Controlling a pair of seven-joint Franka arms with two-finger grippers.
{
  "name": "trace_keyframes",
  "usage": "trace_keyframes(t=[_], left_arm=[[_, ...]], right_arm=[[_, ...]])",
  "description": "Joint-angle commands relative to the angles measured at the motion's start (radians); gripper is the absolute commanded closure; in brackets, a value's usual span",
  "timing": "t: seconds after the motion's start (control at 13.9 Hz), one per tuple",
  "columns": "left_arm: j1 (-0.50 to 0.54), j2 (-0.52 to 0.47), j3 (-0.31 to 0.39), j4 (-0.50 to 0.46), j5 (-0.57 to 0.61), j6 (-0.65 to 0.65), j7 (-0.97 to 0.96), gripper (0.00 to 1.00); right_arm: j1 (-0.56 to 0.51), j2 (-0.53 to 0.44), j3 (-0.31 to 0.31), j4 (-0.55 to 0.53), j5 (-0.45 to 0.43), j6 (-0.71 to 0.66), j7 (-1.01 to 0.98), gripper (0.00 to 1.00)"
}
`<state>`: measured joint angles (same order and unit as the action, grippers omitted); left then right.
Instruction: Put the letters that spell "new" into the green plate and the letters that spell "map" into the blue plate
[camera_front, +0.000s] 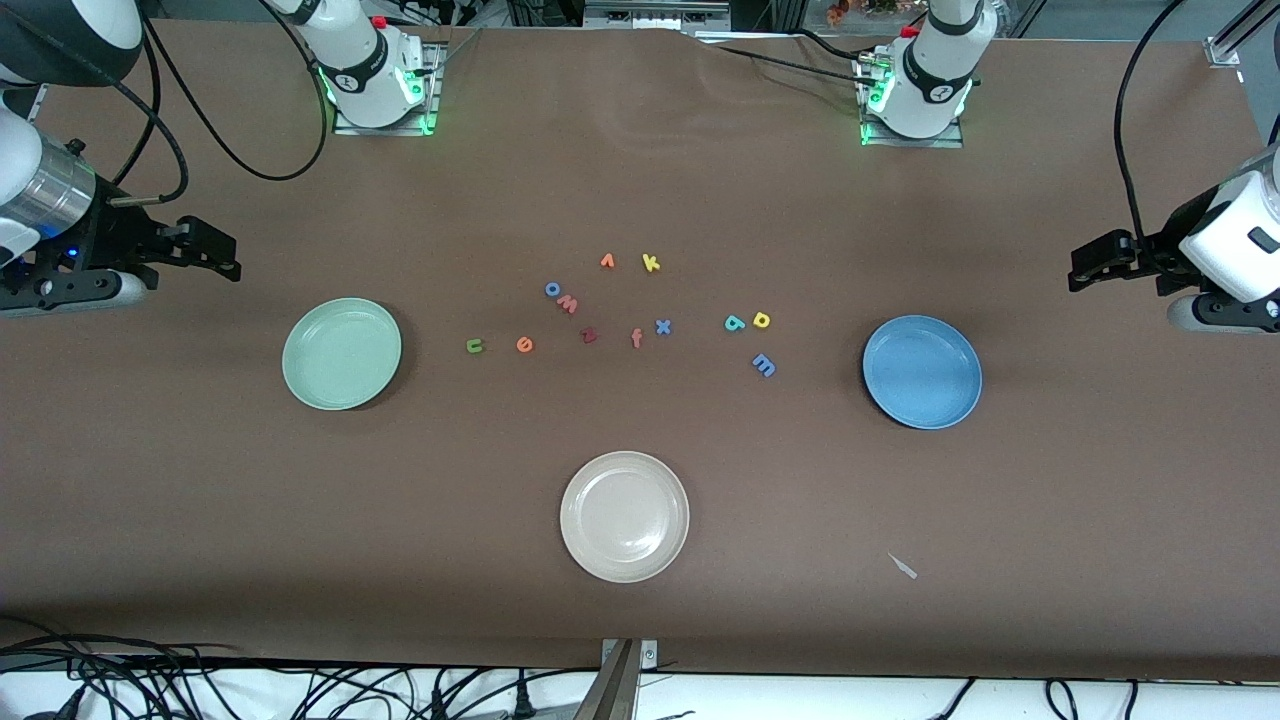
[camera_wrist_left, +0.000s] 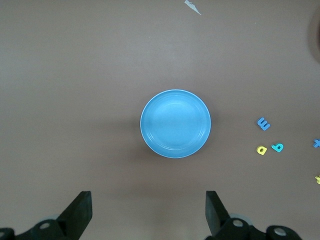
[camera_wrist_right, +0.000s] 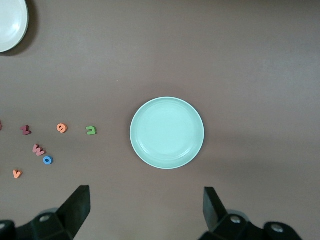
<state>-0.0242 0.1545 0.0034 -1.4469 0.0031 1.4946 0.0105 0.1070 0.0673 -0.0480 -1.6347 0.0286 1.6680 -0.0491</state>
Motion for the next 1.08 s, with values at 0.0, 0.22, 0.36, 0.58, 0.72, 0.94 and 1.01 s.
trace_keyframes(t=[0.0, 0.22, 0.36, 0.58, 0.72, 0.94, 1.01], left_arm=[[-0.002, 0.013, 0.004, 0.026, -0.018, -0.017, -0.006, 0.0], [-0.003, 0.013, 0.004, 0.026, -0.018, -0.017, -0.004, 0.0], [-0.003, 0.013, 0.004, 0.026, -0.02, -0.017, -0.004, 0.0], [-0.005, 0.013, 0.003, 0.026, -0.021, -0.017, -0.004, 0.0], [-0.002, 0.013, 0.003, 0.026, -0.021, -0.019, -0.004, 0.0], [-0.014, 0.014, 0.003, 0.022, -0.015, -0.025, -0.003, 0.0], [-0.014, 0.013, 0.003, 0.019, -0.017, -0.025, -0.003, 0.0]], right_arm=[[-0.001, 0.008, -0.003, 0.021, 0.016, -0.007, -0.015, 0.0], [-0.001, 0.008, -0.003, 0.021, 0.016, -0.007, -0.015, 0.0], [0.0, 0.008, -0.003, 0.021, 0.016, -0.007, -0.015, 0.0], [0.0, 0.008, -0.003, 0.021, 0.016, -0.011, -0.015, 0.0], [-0.001, 0.008, -0.003, 0.021, 0.016, -0.011, -0.015, 0.0], [0.0, 0.008, -0.003, 0.021, 0.016, -0.01, -0.015, 0.0], [0.0, 0.008, -0.003, 0.021, 0.016, -0.01, -0.015, 0.0]])
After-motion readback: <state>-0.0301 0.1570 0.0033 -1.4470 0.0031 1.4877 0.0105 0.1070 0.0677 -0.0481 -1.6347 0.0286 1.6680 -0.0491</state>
